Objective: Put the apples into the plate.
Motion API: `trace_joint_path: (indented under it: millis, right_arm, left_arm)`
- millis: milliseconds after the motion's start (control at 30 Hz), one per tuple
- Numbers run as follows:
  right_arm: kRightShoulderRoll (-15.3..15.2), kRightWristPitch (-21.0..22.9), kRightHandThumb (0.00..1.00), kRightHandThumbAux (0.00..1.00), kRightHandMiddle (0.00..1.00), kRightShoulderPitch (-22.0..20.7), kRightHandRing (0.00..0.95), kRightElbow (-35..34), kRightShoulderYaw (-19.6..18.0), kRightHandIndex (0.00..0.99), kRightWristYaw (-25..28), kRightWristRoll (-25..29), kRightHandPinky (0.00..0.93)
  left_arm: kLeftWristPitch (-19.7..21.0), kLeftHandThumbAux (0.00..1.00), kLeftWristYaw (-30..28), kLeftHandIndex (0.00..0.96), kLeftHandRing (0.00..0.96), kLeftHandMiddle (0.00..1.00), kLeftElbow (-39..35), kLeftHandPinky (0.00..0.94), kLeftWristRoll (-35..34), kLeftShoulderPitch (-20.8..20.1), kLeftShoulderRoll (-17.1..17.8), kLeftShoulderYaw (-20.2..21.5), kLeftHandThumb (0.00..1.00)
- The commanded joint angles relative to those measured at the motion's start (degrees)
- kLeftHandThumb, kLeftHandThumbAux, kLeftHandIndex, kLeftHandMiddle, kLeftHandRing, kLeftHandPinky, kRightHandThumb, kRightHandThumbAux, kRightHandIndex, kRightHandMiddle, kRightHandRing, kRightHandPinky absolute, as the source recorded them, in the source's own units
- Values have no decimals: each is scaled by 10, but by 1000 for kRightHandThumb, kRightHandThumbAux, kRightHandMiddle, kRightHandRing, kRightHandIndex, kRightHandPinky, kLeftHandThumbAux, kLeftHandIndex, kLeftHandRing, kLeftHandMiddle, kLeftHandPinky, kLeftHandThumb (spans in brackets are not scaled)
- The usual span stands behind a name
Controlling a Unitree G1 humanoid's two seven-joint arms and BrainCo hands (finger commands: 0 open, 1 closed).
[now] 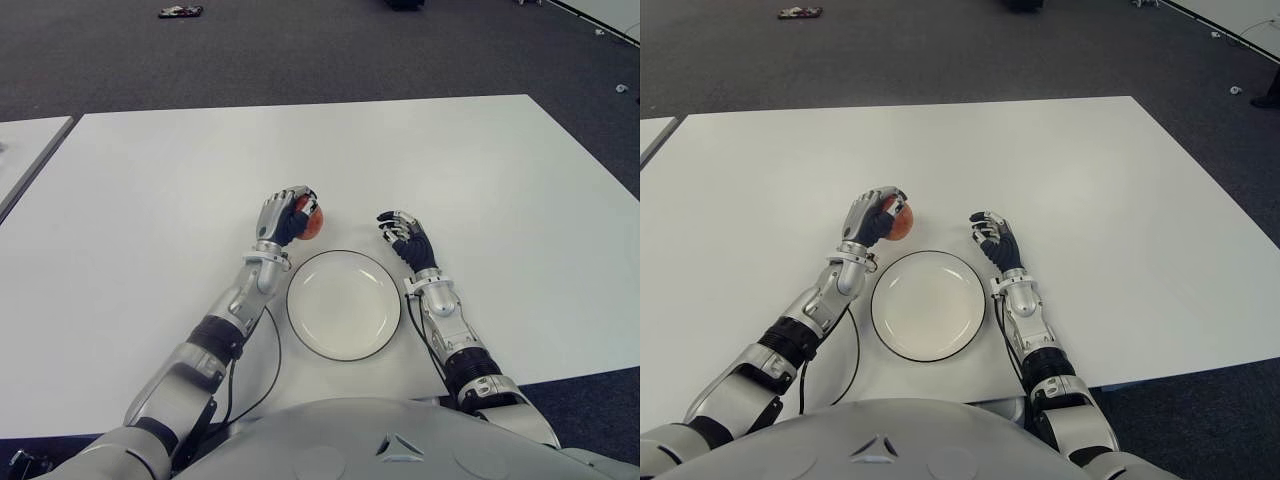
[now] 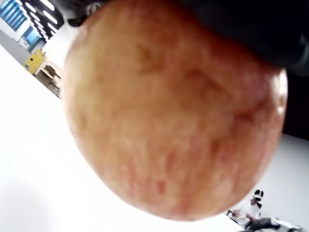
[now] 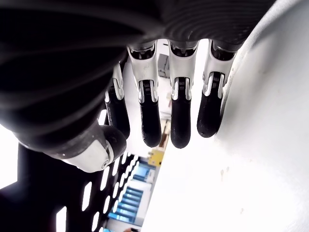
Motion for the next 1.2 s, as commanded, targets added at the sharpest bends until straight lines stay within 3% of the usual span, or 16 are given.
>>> trace_joint_path:
  millis: [33,267,633,1200]
  right_arm:
    - [1,24,684,656,346,36,336,32,5,315,7,-3,348]
    - [1,35,675,658,340,33,325,35,4,308,11,-1,333]
    - [4,38,672,655,330,23,315,48,5,304,9,-3,326]
    - [7,33,643,658,326,21,314,55,5,304,3,-5,328]
  left_arm:
    - [-22,697,-22,445,877,874,-8,875,-1,14,-9,-3,720]
    - [-41,698,-65,445,876,874,-52,875,-9,63,-18,-12,720]
    - [-64,698,-96,445,873,872,-54,871,-9,57,-12,2,719]
    - [-73,698,-94,445,869,870,-45,868,-2,52,-12,14,719]
